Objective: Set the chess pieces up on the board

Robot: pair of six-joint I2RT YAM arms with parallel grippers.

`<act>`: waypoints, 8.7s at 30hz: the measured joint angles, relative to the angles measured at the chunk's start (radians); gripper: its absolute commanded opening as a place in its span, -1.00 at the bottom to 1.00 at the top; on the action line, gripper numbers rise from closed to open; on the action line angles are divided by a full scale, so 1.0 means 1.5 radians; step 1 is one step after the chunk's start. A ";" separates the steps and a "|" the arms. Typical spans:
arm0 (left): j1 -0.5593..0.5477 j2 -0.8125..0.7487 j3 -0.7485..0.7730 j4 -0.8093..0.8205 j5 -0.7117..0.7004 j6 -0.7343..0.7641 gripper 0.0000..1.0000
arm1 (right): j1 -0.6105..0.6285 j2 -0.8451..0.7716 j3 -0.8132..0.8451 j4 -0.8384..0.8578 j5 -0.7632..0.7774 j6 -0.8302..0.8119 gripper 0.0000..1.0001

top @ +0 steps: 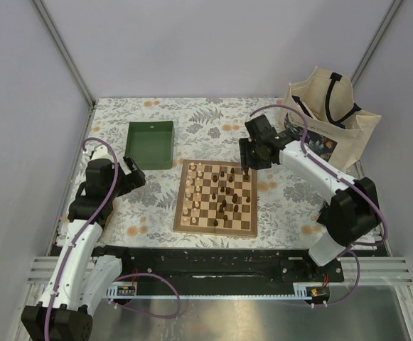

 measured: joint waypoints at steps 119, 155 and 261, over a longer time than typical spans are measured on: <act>0.000 -0.030 0.001 -0.070 -0.022 -0.007 0.98 | 0.179 -0.073 -0.206 0.057 -0.016 0.141 -0.37; 0.000 -0.040 0.001 -0.069 -0.022 -0.007 0.98 | 0.032 -0.085 -0.092 -0.034 0.067 0.047 -0.71; 0.007 -0.026 0.001 -0.065 -0.018 -0.005 0.98 | 0.056 -0.052 -0.210 0.065 -0.015 0.098 -0.38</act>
